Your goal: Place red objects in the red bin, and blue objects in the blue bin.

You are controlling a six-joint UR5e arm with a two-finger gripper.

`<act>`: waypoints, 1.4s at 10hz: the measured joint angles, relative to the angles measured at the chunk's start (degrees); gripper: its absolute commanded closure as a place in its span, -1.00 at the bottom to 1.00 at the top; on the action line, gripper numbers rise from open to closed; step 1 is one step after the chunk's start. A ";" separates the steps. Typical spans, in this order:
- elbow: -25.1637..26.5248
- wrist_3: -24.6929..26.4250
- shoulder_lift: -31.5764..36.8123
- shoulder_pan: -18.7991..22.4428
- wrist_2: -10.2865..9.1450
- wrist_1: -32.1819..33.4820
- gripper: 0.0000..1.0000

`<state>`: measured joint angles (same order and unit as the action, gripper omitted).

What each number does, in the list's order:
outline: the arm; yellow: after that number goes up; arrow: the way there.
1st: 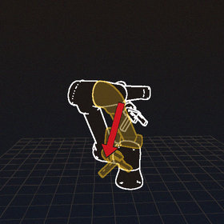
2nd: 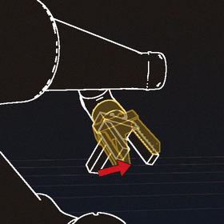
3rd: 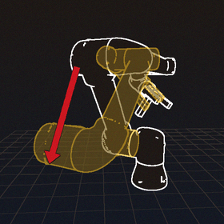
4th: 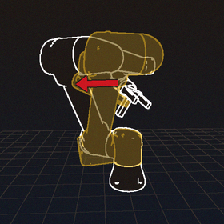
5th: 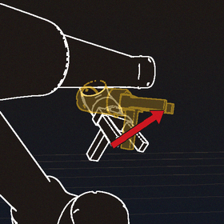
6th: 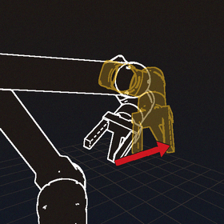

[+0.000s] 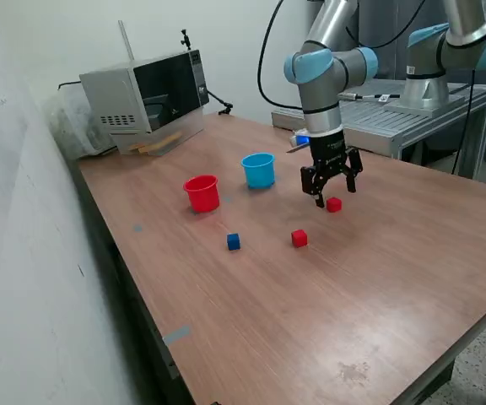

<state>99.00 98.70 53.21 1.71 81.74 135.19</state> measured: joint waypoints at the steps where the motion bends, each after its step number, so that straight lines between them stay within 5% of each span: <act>1: -0.03 -0.05 -0.16 -0.17 0.07 0.03 -1.00; 7: 0.29 -0.55 -0.45 -1.37 0.34 0.21 -1.00; 8: 0.58 -0.58 -0.46 -1.46 0.35 0.22 1.00; 14: 1.39 -0.61 -0.43 -1.53 0.43 0.36 1.00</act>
<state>100.39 98.09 52.77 0.18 82.18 135.55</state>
